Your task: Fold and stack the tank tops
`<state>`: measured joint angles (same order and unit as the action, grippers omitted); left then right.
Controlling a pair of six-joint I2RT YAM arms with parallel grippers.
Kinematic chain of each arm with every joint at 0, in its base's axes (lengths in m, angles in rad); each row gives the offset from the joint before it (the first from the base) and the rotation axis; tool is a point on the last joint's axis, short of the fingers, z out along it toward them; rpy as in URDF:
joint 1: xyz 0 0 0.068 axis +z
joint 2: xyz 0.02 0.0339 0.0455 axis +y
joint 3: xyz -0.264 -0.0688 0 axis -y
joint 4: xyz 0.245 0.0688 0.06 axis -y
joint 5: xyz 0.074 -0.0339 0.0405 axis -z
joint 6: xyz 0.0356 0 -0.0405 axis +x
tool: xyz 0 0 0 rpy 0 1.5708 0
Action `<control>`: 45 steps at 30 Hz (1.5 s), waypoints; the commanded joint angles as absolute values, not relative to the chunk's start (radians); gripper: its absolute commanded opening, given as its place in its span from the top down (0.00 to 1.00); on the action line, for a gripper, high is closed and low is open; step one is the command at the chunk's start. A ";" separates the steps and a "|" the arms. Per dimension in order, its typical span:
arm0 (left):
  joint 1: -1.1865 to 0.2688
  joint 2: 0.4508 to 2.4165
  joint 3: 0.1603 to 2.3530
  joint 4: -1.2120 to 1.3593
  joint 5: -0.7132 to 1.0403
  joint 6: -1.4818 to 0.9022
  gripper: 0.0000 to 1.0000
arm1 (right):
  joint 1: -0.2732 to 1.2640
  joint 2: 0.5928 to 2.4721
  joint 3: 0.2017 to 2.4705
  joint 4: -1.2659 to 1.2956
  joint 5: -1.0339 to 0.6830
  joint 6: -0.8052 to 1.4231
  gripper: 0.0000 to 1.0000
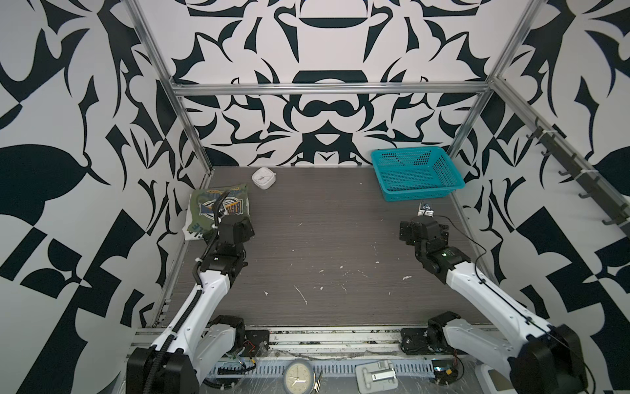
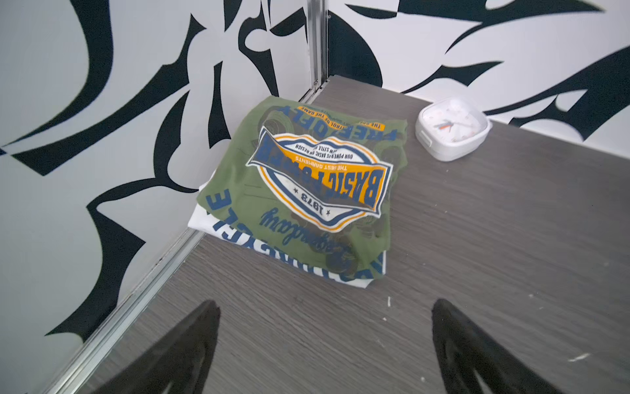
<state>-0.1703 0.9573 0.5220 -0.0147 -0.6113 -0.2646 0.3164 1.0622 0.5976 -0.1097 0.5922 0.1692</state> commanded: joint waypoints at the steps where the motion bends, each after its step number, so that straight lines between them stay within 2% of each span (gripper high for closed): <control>1: -0.167 0.971 0.448 0.235 -0.635 -0.175 0.01 | 0.297 1.129 0.549 0.107 0.634 0.099 0.01; 5: -0.152 1.102 0.334 0.482 -0.582 -0.102 0.01 | 0.267 1.239 0.460 0.352 0.613 0.031 0.00; 9: -0.109 1.248 0.283 0.756 -0.503 -0.049 0.01 | 0.226 1.317 0.397 0.584 0.482 0.008 0.00; 13: 0.010 1.415 0.293 0.942 -0.279 -0.092 0.01 | 0.190 1.405 0.375 0.749 0.401 -0.025 0.01; 14: 0.053 1.491 0.304 0.985 -0.228 -0.128 0.01 | 0.172 1.422 0.372 0.787 0.332 -0.029 0.00; 16: 0.068 1.603 0.286 1.171 -0.228 -0.116 0.01 | 0.152 1.490 0.365 0.848 0.273 -0.027 0.01; 18: 0.069 1.531 0.312 0.993 -0.237 -0.151 0.01 | 0.120 1.577 0.337 1.000 0.224 -0.018 0.01; 19: 0.070 1.521 0.342 0.922 -0.264 -0.177 0.01 | 0.115 1.557 0.346 0.945 0.233 -0.009 0.01; 20: 0.070 1.548 0.356 0.934 -0.272 -0.165 0.01 | 0.105 1.544 0.358 0.892 0.220 0.010 0.01; 22: 0.063 1.570 0.330 1.031 -0.285 -0.152 0.01 | 0.102 1.562 0.346 0.945 0.231 -0.001 0.01; 25: 0.064 1.549 0.344 0.963 -0.292 -0.166 0.01 | 0.103 1.547 0.348 0.917 0.252 0.010 0.00; 45: 0.058 1.560 0.341 0.990 -0.297 -0.161 0.01 | 0.104 1.549 0.350 0.915 0.253 0.012 0.00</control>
<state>0.0593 1.5604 0.3286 0.9611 -0.2935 -0.1574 0.1043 1.5715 0.3489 0.8738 0.2543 0.0002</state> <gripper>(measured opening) 0.992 0.994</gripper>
